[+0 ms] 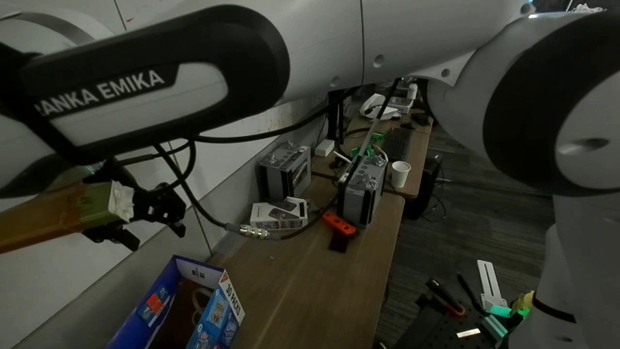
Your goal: Put the white rope inside the blue box
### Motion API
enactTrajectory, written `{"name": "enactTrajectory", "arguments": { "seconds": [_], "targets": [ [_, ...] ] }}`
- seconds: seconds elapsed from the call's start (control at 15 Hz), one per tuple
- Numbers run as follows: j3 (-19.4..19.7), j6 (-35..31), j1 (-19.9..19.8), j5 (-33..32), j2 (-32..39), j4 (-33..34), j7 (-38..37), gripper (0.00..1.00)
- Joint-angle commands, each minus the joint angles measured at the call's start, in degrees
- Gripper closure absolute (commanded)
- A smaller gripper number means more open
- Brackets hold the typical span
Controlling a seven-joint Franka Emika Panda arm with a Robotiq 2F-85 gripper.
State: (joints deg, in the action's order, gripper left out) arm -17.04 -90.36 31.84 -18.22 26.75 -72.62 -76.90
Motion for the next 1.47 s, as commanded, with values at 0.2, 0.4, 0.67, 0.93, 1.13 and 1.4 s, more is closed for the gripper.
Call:
{"name": "enactTrajectory", "arguments": {
  "seconds": [0.2,0.4,0.67,0.93,1.13,1.4],
  "targets": [
    [-1.3,4.9,-7.0,2.1,-14.3,-14.6,23.4,0.00],
    [-1.4,0.4,-12.0,1.6,-20.5,-23.2,36.5,0.00],
    [2.4,-11.4,-17.0,6.0,-27.2,-35.0,53.9,0.00],
    [5.8,-17.9,-20.5,14.4,-35.0,-48.0,67.8,0.00],
    [7.1,-19.4,-21.9,14.8,-41.9,-57.5,65.2,0.00],
    [9.0,-24.7,-24.0,18.8,-52.8,-70.7,59.9,0.00]
  ]
}}
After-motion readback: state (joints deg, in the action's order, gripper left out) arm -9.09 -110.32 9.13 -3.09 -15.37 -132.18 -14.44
